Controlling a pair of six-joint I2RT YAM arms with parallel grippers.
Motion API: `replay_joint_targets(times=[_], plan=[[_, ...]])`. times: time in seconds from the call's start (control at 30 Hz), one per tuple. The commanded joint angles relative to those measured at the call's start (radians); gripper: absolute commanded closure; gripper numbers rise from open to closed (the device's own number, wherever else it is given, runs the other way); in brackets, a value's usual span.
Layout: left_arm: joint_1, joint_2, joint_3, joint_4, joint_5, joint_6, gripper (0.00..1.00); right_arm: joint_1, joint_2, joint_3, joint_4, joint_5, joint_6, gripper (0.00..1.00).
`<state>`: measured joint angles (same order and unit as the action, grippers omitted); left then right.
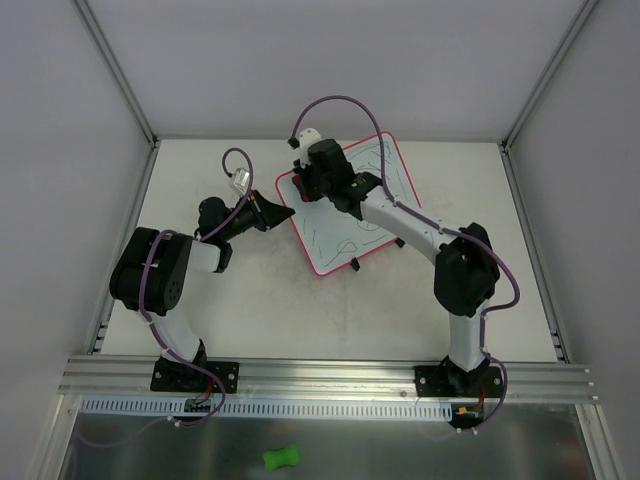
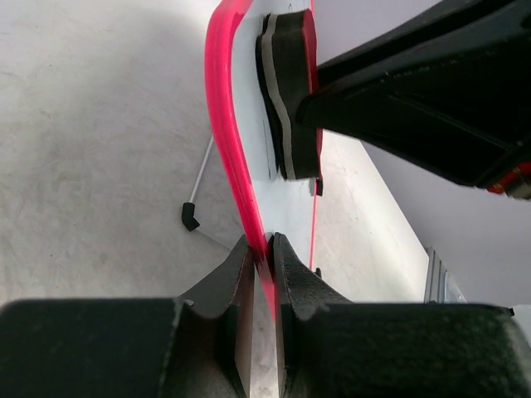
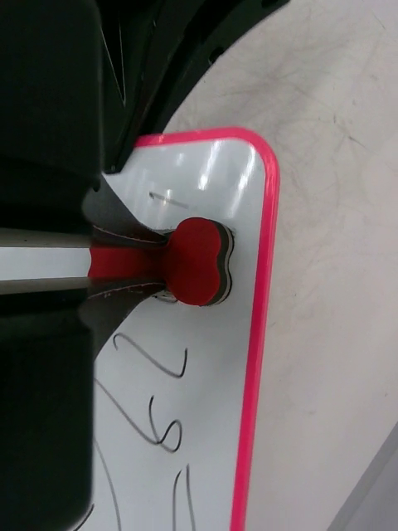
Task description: Erase the whiteboard
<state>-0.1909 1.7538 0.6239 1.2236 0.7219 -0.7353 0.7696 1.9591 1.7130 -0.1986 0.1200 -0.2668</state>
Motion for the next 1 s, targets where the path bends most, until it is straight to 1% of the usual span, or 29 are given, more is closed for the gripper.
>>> replay_joint_targets(times=[0.0,0.17,0.27,0.4,0.47,0.53,0.7,0.97], plan=[[-0.015,-0.024,0.005,0.040,0.031,0.086,1.00,-0.079,-0.029,-0.044,0.014,0.096,0.046,1.00],[-0.016,-0.024,0.008,0.039,0.037,0.086,1.00,-0.183,-0.042,-0.085,0.013,0.061,0.129,1.00],[-0.018,-0.024,0.010,0.036,0.039,0.086,1.00,-0.228,-0.048,-0.108,0.013,0.033,0.152,1.00],[-0.018,-0.027,0.013,0.034,0.042,0.089,1.00,-0.251,-0.061,-0.131,0.013,0.038,0.163,1.00],[-0.018,-0.027,0.011,0.033,0.044,0.089,1.00,-0.251,-0.066,-0.136,0.013,0.009,0.153,1.00],[-0.018,-0.027,0.014,0.033,0.045,0.088,1.00,-0.237,-0.072,-0.135,0.014,-0.013,0.126,1.00],[-0.018,-0.025,0.017,0.028,0.045,0.088,1.00,-0.149,-0.062,-0.112,0.019,0.014,0.029,1.00],[-0.024,-0.028,0.023,0.024,0.045,0.085,1.00,-0.030,-0.034,-0.070,0.021,-0.031,-0.052,1.00]])
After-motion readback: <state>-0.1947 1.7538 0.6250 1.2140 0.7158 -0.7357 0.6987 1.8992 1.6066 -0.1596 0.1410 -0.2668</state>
